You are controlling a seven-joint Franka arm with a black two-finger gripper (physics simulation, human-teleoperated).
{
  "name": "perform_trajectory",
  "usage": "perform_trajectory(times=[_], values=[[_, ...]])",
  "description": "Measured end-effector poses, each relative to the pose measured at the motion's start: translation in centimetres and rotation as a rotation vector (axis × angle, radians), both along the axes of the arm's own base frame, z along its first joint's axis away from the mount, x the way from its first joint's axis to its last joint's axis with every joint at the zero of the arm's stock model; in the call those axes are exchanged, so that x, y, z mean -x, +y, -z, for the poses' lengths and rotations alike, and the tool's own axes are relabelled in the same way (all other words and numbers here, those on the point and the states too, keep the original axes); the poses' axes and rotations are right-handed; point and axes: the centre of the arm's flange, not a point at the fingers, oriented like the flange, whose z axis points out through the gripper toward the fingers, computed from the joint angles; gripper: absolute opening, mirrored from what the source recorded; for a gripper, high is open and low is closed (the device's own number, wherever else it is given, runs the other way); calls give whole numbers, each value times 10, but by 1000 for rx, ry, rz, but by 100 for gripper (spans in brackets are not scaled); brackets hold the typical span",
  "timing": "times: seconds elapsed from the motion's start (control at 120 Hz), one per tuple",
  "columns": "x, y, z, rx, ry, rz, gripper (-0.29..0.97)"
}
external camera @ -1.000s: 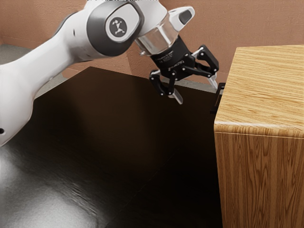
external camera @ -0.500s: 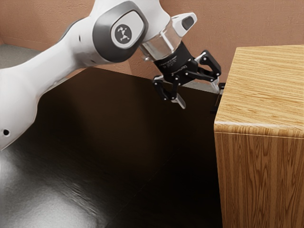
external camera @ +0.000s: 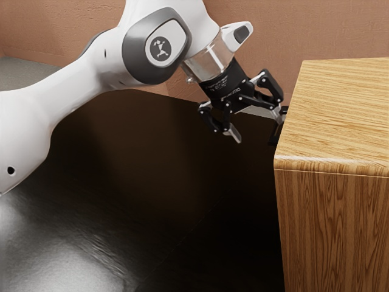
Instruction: Pull the drawer handle with one arm to open the drawer
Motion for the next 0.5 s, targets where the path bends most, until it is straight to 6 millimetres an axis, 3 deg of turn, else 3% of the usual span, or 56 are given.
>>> perform_trajectory(times=[0.25, 0.5], values=[[0, 5, -1, -9, -11, 18, 50], [-2, 21, -1, -29, -22, 40, 47]])
